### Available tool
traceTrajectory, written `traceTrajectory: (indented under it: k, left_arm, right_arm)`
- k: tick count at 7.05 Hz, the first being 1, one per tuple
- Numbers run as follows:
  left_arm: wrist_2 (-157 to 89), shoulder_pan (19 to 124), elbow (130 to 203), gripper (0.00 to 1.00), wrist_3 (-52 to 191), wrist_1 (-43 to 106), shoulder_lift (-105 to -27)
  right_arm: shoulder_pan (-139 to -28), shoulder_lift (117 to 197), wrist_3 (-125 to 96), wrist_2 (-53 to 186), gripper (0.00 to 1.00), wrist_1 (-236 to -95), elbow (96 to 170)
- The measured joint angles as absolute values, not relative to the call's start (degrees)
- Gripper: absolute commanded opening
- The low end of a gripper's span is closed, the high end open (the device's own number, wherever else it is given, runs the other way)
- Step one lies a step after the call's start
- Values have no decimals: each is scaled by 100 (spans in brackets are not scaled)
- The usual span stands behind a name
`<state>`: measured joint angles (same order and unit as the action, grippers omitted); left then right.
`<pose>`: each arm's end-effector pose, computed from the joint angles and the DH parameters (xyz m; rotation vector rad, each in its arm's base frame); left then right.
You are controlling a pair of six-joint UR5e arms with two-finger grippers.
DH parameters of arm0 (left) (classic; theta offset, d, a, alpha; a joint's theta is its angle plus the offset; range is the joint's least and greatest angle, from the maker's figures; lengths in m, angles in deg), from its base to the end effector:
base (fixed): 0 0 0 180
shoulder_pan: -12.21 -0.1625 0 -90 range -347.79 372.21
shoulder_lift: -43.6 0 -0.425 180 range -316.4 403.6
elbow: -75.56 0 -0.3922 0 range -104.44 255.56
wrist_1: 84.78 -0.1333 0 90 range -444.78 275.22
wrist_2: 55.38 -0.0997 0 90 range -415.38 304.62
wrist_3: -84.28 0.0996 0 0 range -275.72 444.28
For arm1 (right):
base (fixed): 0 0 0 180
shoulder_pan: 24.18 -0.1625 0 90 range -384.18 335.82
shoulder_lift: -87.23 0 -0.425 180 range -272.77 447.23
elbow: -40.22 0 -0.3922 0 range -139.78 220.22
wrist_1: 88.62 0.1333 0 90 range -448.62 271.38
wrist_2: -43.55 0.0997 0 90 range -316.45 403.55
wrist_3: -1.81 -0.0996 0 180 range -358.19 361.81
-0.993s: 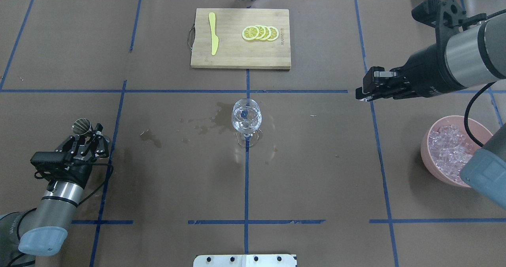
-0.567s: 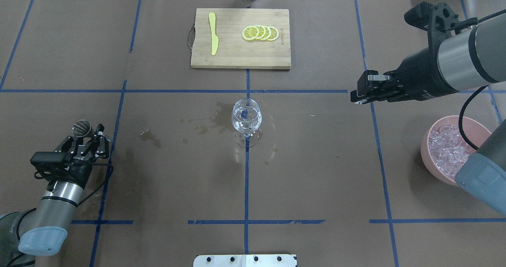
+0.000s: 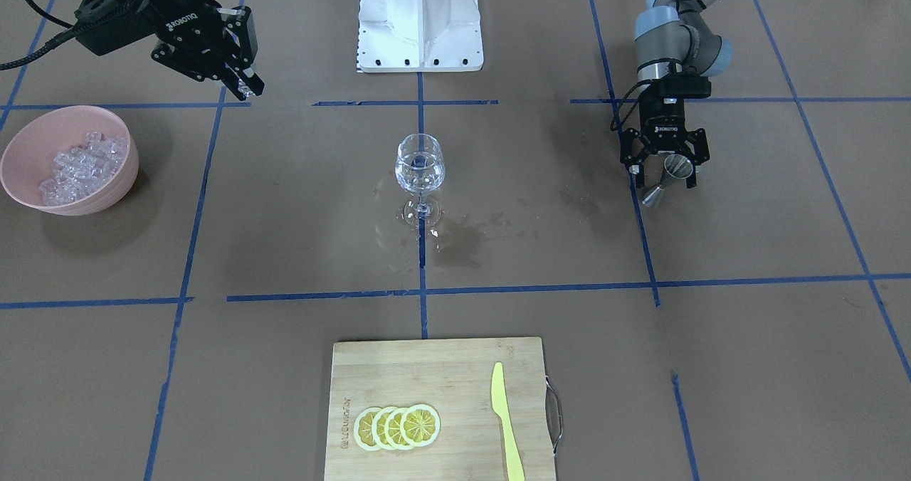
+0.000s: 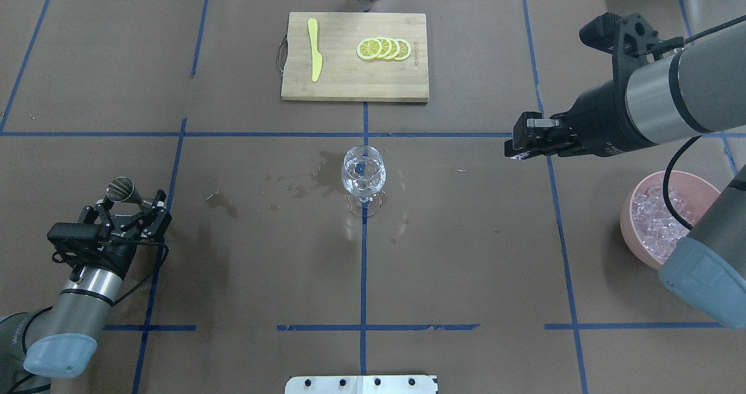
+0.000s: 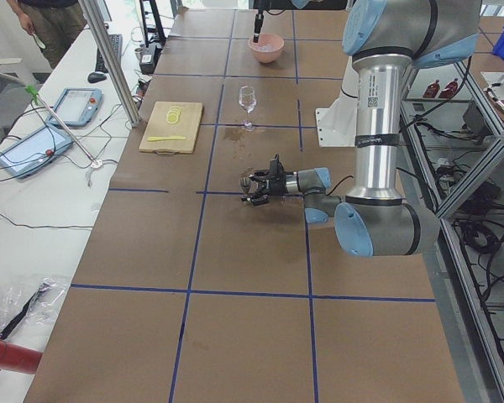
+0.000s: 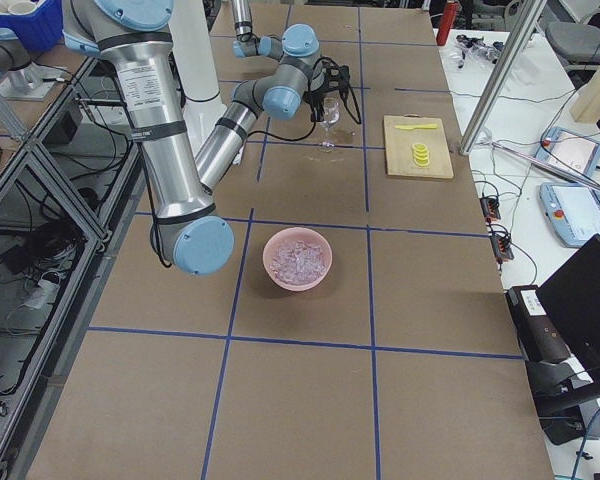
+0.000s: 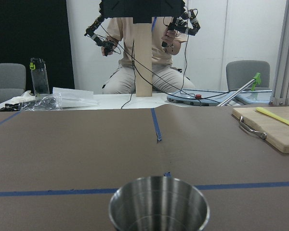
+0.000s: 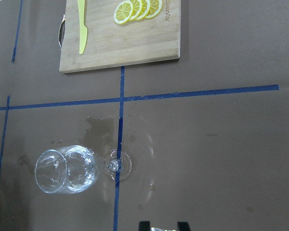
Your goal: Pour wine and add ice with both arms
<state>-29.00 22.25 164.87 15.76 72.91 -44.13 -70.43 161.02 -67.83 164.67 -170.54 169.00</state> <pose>0.4116 -0.2989 0.5362 1.2099 0.6945 -0.4585 -0.2623 -0.3924 0.1991 0.1815 -1.1591 0.1001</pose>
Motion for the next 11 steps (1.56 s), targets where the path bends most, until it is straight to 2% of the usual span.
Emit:
traceTrajectory:
  k: [9,11]
  left_arm:
    - [-698,1945,18089,100,1682,6823,-3199]
    - [-32,1928,18779,99,1679,6487,-2771]
  right_arm:
    - [-6646,15834,-6996,15844,0,-17054,16746]
    - [-6594,15753,-7014,15794,0,-17052,16673]
